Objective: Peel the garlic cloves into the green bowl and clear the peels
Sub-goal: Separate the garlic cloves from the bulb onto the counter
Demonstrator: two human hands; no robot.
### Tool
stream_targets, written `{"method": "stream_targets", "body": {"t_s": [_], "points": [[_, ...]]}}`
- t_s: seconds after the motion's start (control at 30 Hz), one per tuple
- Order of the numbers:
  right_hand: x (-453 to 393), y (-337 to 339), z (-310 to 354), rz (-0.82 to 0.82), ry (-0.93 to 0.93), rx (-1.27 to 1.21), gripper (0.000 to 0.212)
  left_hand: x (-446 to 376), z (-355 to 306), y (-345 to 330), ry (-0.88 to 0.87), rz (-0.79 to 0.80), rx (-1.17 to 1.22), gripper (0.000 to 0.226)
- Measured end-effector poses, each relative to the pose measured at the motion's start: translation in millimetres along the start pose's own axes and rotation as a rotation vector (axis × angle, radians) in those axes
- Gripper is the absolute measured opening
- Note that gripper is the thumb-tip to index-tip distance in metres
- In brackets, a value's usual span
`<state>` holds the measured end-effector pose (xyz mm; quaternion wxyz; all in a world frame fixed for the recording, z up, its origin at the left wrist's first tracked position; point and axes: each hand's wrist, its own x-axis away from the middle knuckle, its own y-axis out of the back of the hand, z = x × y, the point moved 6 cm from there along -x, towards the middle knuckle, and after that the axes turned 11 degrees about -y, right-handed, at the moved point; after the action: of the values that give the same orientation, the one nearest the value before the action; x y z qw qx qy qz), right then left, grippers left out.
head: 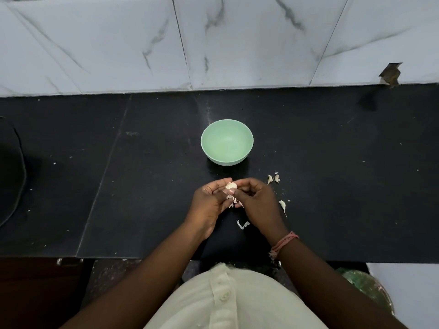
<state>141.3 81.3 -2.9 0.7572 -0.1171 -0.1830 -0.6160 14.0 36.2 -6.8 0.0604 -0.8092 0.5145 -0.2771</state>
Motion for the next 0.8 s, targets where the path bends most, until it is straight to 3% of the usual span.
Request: {"method": "stream_targets", "body": {"t_s": [0.3,0.53,0.8], "points": [[5.3,-4.4,0.9,-0.04,-0.014,-0.02,0.018,0.9,-3.1,5.8,-0.096,-0.004,-0.122,0.025],[1.0,-0.2,-6.2,-0.019,-0.074,-0.004,0.006,-1.8,-0.2,8.4,-0.061,-0.003,-0.15,0.022],[0.9,-0.1,1.7,-0.065,0.0,0.132,0.019,-5.4,4.6,11.6,-0.06,0.007,-0.229,0.016]]}}
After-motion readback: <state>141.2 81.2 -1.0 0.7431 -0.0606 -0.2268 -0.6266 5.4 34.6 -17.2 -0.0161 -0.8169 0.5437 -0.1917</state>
